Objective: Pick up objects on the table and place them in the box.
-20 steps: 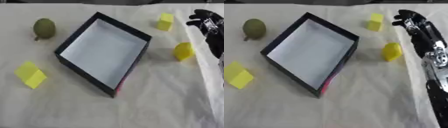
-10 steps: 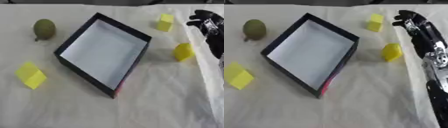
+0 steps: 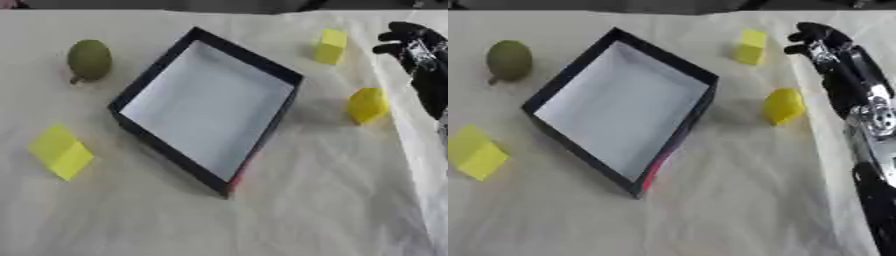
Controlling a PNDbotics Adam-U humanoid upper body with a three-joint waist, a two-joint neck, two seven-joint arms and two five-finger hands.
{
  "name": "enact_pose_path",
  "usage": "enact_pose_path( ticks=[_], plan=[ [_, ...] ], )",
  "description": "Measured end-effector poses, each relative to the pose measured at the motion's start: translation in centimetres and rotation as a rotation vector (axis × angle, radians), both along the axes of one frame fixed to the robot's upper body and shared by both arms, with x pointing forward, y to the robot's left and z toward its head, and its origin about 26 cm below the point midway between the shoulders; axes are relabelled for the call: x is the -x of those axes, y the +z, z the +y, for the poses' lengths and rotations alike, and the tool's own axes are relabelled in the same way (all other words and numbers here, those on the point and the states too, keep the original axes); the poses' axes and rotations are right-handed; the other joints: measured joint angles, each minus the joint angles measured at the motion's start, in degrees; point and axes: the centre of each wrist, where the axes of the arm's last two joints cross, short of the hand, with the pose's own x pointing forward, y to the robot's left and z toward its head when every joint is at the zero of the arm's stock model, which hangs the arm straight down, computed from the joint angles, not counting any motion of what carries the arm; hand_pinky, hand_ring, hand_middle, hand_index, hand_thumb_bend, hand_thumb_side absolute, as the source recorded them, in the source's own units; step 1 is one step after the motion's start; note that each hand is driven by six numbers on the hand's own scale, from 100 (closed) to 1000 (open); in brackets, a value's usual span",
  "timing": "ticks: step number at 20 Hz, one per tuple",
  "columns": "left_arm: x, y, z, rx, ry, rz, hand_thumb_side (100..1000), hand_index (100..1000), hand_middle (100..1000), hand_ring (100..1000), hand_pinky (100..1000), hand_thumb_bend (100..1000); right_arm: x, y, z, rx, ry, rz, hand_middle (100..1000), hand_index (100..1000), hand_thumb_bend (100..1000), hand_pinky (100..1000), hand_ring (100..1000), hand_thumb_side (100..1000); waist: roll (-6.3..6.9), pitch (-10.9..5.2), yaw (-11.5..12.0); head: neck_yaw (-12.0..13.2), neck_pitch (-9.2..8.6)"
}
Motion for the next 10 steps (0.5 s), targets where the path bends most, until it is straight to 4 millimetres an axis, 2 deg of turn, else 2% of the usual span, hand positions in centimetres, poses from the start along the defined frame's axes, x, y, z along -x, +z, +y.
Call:
enact_pose_path(
  ticks=[6, 10],
  plan=[
    [0.0, 0.0, 0.0, 0.0, 0.0, 0.0, 719, 855, 722, 741, 823, 100, 0.0, 0.2, 0.0, 0.001, 0.002, -0.005, 732, 824, 100, 1000, 751, 570, 0.0, 0.0, 0.1, 0.0, 0.0],
    [0.0, 0.0, 0.0, 0.001, 0.002, 0.001, 719, 855, 722, 741, 823, 100, -0.3, 2.1, -0.4, 0.059, 0.021, -0.048, 773, 858, 100, 1000, 782, 516, -0.02, -0.02, -0.4, 0.1, 0.11]
  ],
)
